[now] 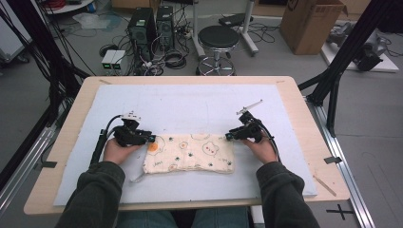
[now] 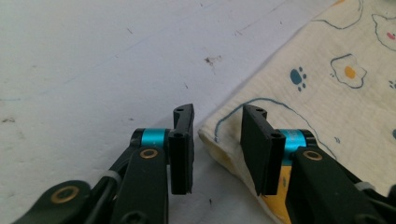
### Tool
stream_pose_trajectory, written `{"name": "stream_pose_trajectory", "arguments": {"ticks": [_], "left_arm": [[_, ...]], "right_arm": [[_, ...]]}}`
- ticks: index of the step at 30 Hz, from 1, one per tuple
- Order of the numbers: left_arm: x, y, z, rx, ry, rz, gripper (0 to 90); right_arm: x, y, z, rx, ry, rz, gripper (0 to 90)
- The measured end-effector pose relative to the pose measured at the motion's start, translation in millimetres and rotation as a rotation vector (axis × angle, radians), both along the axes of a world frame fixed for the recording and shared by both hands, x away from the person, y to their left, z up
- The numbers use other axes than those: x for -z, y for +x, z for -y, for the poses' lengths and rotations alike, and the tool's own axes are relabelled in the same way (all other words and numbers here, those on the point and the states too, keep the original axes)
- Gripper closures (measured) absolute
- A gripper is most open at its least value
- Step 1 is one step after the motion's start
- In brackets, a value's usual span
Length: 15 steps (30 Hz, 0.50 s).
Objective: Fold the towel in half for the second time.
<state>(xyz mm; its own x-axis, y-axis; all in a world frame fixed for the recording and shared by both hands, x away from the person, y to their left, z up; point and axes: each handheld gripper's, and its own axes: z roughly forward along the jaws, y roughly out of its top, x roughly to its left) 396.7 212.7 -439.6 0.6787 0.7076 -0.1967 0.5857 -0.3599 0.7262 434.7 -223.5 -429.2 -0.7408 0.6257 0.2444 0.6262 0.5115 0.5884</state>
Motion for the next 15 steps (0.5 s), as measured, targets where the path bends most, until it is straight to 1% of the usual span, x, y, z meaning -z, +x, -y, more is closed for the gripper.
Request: {"name": "stream_pose_trajectory", "arguments": {"ticks": [2,3,4,6,7,8,9,12,13,14,15], "left_arm": [[-0.3,-0.5,0.5,0.009,0.003,-0.005,68.9],[-0.4,-1.0,1.3,0.009,0.014,0.003,70.0],[-0.5,-1.4,2.0,0.012,0.011,0.002,71.6],[-0.4,-1.6,2.5,0.027,0.02,-0.003,79.0],[-0.5,-2.1,3.2,0.024,0.024,0.002,79.6],[-0.4,-2.3,3.7,0.028,0.019,0.002,81.2],[-0.4,-2.6,4.2,0.026,0.017,0.003,82.5],[-1.5,-2.5,3.0,0.029,0.017,0.003,84.7],[-2.1,-2.6,2.4,0.03,0.019,0.006,85.2],[-3.0,-3.1,1.9,0.029,0.019,0.004,85.5],[-3.5,-3.6,1.6,0.025,0.012,0.006,85.7]], "right_arm": [[-0.6,-2.8,-3.2,-0.007,-0.026,0.015,69.0],[-0.8,-3.6,-4.4,-0.014,-0.039,0.026,70.6],[-1.1,-4.2,-4.9,-0.019,-0.046,0.029,72.7],[-0.9,-3.8,-4.8,-0.023,-0.045,0.024,78.3],[-0.7,-3.8,-4.8,-0.024,-0.042,0.018,80.1],[-0.4,-3.8,-5.2,-0.033,-0.04,0.018,83.7],[-0.3,-4.3,-6.2,-0.041,-0.036,0.015,85.0],[-1.0,-4.7,-8.2,-0.048,-0.045,0.021,86.1],[-0.6,-4.0,-7.7,-0.051,-0.038,0.024,86.1],[-1.1,-4.0,-6.9,-0.046,-0.036,0.014,86.2],[-1.0,-3.7,-6.7,-0.043,-0.024,0.015,86.2]]}}
